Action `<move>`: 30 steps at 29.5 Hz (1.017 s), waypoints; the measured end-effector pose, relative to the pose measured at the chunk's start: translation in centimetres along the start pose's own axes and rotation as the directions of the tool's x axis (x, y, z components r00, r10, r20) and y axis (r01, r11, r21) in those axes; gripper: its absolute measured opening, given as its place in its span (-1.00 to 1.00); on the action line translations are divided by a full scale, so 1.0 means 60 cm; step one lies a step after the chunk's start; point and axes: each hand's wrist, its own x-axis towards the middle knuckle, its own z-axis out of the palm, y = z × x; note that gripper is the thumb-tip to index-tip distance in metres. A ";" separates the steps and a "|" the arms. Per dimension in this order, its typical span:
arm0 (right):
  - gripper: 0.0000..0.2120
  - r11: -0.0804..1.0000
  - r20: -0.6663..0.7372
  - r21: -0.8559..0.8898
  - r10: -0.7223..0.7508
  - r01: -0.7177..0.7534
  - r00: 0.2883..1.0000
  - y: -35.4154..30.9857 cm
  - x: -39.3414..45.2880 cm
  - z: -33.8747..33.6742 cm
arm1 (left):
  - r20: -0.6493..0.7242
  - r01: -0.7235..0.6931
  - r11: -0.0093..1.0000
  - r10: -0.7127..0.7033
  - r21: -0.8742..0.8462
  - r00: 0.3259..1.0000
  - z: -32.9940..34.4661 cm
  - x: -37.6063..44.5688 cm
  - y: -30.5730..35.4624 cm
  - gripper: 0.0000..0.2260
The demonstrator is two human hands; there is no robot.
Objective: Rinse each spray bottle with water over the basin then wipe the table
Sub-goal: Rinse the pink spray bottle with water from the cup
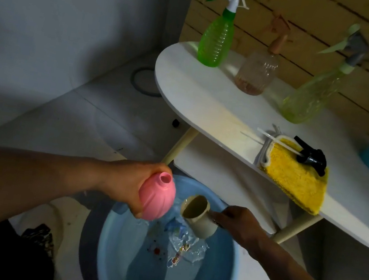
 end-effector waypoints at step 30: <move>-0.72 0.909 -0.389 -0.124 -0.414 0.398 0.823 -0.160 -0.172 -0.113 | 0.045 -0.075 0.997 0.075 0.013 0.996 0.004 0.023 0.031 -0.08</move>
